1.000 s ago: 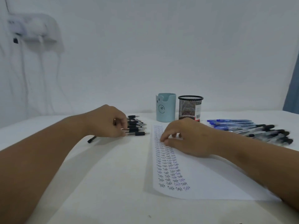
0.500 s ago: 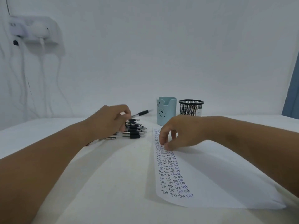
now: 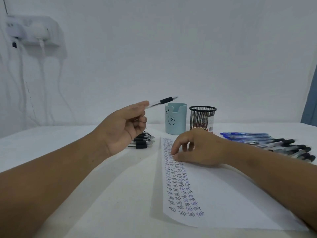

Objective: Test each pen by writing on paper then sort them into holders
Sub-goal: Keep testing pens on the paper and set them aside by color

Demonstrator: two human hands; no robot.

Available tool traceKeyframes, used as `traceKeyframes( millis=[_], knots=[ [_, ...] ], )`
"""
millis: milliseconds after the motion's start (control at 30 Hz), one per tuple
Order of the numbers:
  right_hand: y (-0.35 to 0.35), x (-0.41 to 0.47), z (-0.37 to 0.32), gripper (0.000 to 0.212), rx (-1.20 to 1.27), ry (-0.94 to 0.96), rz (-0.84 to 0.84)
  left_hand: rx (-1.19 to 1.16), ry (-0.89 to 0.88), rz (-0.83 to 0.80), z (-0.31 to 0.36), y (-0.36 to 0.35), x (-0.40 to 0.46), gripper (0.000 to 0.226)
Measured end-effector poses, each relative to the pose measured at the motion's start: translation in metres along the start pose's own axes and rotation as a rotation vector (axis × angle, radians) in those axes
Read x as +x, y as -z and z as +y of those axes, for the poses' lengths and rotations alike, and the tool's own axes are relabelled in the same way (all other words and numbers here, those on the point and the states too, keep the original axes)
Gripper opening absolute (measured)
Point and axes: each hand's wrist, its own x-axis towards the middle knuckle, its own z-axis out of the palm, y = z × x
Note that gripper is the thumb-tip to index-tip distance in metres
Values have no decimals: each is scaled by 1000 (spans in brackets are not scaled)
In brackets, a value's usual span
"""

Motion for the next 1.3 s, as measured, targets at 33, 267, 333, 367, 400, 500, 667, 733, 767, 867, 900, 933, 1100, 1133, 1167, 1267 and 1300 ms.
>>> traceKeyframes(
  millis=[33,267,333,367,400,500,667,733,767,867,900,933,1100,1133,1167,1267,1300],
  knots=[
    [0,0,-1,5,-9,-3,-10,-8,-16,-10,0,-1,-1,21],
    [1,-1,-4,6,-46,-3,-10,-250,16,92,0,-14,-4,28],
    [0,-1,-4,6,-48,-9,-6,-289,35,107,-1,-17,-5,33],
    [-1,-1,-4,5,-49,-13,-4,-308,40,112,0,-17,-5,35],
    [-1,-1,-4,5,-49,-14,-5,-339,43,111,1,-16,-6,38],
    [0,-2,-5,5,-49,-14,-10,-439,42,91,2,-15,-8,54],
    [0,-3,-7,6,-56,-19,-10,-504,42,109,-1,-16,-6,47],
    [1,-3,-7,6,-56,-19,-14,-501,21,116,1,-18,-6,35],
    [1,-3,-8,7,-54,-20,-16,-496,8,115,1,-18,-7,29],
    [2,-3,-9,8,-58,-21,-21,-497,-9,108,1,-19,-7,34],
    [3,-4,-9,10,-69,-19,-15,-498,-6,103,1,-18,-7,39],
    [5,-3,-9,15,-72,-23,4,-491,-2,91,1,-17,-7,42],
    [7,-2,-14,16,71,83,370,-384,25,-2,-4,-20,-11,42],
    [5,-1,-16,11,15,137,415,-374,31,-18,-6,-23,-13,42],
    [4,0,-19,10,-81,184,438,-361,37,-35,-7,-25,-14,42],
    [-2,6,-25,16,-342,218,392,-295,57,-79,-11,-32,-17,42],
    [-1,8,-26,25,-367,179,374,-247,59,-76,-12,-33,-17,42]
  ],
)
